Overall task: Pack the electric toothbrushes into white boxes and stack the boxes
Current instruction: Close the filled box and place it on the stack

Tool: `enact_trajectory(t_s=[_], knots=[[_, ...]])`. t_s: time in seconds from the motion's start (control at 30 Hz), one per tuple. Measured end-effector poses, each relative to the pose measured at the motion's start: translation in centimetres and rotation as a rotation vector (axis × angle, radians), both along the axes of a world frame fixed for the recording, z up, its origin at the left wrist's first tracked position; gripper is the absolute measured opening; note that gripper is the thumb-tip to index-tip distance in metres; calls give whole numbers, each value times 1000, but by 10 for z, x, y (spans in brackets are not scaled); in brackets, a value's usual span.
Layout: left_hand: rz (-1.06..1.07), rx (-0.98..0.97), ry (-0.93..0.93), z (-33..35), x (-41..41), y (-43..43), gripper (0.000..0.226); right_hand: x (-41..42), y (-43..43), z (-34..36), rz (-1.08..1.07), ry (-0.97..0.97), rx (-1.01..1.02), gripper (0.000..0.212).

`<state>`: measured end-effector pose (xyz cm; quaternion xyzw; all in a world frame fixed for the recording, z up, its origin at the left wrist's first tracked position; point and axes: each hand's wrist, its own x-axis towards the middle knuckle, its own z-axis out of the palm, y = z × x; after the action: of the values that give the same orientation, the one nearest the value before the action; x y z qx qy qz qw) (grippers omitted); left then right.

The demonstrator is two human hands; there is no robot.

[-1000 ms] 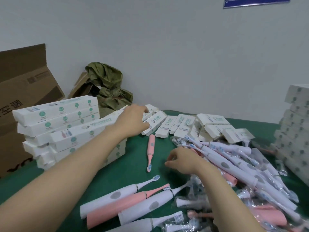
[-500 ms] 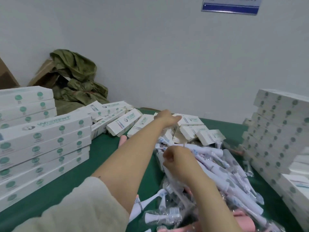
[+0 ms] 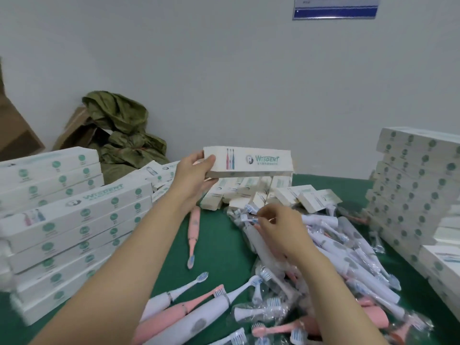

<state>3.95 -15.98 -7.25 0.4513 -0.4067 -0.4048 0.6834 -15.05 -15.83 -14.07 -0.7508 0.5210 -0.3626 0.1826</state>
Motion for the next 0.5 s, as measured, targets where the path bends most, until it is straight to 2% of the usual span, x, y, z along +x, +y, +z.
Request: enact_trajectory(t_s=[0.1,0.13,0.23,0.3,0.37,0.43,0.5], knots=[[73,-21,-32,12,29,48,25,9,10,15,-16,-287,-213,14],[103,-22,-74,15,36,63,26,14,14,20,-9,-329,-288,20],[197,-41,-215,21,46,101,22,26,27,34,35,-236,-476,52],[206,-86,-314,24,40,117,19,31,33,44,122,-175,-458,76],[195,-130,-404,26,27,127,19,37,39,49,180,-105,-415,88],[164,-187,-488,24,15,134,19,44,43,47,191,-51,-395,85],[77,-255,-564,20,7,140,22,48,46,42,189,-84,-382,65]])
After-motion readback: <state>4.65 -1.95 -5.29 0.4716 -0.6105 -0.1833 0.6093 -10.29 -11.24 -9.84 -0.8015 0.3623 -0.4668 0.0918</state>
